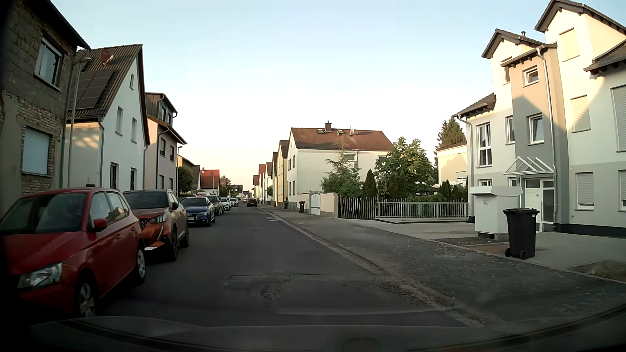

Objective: Follow the waypoints while adhering to traffic rules and regulations

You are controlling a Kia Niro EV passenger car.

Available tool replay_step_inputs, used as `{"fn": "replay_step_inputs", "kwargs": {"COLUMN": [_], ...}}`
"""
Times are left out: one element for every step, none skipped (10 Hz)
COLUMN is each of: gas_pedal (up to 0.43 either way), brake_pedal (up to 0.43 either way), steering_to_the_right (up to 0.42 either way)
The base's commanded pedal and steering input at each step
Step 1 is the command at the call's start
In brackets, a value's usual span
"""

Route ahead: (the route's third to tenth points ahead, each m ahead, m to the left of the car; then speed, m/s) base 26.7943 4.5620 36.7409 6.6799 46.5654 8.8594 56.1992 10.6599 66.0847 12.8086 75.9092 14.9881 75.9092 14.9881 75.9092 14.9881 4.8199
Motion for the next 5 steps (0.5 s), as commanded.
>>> {"fn": "replay_step_inputs", "kwargs": {"gas_pedal": [0.0,0.0,0.0,0.0,0.0], "brake_pedal": [0.238,0.238,0.238,0.238,0.238], "steering_to_the_right": [0.007,-0.003,-0.013,-0.029,-0.042]}}
